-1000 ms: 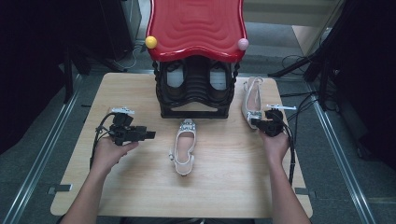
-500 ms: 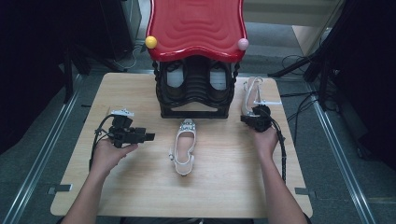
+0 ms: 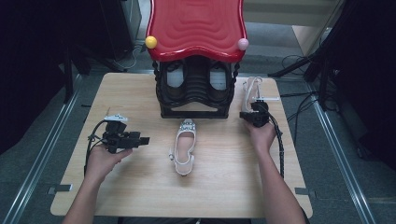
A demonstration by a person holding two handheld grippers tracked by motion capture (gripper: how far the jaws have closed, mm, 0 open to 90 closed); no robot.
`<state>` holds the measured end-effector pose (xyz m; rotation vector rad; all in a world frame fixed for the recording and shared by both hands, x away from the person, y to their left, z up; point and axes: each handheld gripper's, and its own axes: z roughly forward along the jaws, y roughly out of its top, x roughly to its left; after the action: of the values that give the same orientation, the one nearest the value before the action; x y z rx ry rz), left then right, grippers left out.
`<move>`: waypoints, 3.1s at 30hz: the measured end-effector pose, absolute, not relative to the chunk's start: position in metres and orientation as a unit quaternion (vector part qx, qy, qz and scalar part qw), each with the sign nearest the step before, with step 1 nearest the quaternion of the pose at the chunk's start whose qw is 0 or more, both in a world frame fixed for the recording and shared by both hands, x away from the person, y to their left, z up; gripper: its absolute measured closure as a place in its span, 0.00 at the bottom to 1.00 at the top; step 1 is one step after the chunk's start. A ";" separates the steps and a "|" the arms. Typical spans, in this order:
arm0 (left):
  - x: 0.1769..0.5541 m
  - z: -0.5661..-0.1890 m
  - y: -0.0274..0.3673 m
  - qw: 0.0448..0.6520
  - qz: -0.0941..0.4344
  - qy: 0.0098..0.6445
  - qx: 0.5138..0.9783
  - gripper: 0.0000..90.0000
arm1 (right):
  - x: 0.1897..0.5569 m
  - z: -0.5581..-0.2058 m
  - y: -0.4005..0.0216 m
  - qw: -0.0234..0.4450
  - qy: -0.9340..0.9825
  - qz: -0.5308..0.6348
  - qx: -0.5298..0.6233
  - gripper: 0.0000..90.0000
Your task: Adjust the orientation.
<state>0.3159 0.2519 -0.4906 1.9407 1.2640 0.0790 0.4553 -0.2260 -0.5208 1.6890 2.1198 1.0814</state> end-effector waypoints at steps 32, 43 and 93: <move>0.317 -0.488 0.252 0.408 0.034 0.495 0.766 0.46 | 0.440 -0.516 -0.279 0.131 0.690 0.362 0.613 1.00; 0.317 -0.487 0.252 0.408 0.034 0.494 0.767 0.46 | 0.444 -0.518 -0.301 0.139 0.667 0.374 0.629 1.00; 0.308 -0.485 0.261 0.412 0.045 0.499 0.761 0.46 | 0.455 -0.501 -0.251 0.171 0.699 0.380 0.582 1.00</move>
<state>0.3076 0.2609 -0.4848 1.9129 1.2563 0.1122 0.4548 -0.2509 -0.5014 1.6516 1.9846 1.0777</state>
